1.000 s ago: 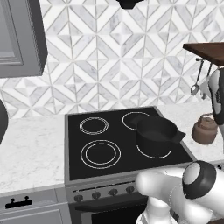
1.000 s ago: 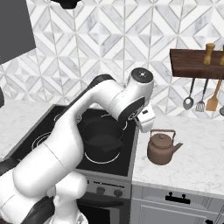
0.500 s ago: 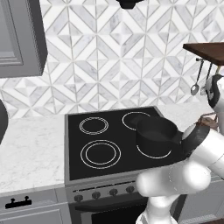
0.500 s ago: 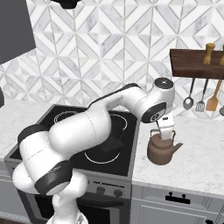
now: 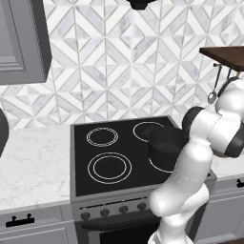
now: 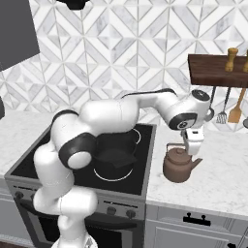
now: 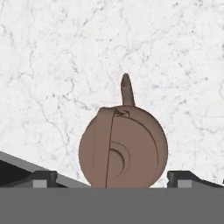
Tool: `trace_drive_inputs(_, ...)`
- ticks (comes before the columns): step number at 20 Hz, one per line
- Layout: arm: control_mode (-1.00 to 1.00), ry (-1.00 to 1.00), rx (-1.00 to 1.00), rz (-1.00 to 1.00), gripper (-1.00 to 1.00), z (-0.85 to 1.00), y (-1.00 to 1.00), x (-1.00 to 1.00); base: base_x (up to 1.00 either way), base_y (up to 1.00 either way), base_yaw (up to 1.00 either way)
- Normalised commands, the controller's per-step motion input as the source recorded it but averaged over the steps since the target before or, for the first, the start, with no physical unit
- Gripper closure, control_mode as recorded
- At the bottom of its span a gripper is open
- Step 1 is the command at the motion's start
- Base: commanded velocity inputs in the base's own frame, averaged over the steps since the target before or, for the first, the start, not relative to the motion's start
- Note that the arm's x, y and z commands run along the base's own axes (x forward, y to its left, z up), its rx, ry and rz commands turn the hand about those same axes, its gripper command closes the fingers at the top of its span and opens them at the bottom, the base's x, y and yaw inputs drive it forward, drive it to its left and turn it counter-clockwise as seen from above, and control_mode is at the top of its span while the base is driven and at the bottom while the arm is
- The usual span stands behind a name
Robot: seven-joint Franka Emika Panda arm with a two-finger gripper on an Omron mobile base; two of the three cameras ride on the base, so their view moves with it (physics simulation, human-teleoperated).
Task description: Pick the kettle from the counter and place it on a stove burner. Then turn the burner on.
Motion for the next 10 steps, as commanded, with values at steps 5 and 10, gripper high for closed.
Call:
trace_drive_inputs(5,-1.0,0.12,0.04,0.0,-1.0,-0.42,0.0,0.28,0.0,0.0,0.0)
trace_drive_inputs(10,-1.0,0.1,0.0,0.0,1.0,-0.38,0.07,0.2,0.0,0.0,0.0)
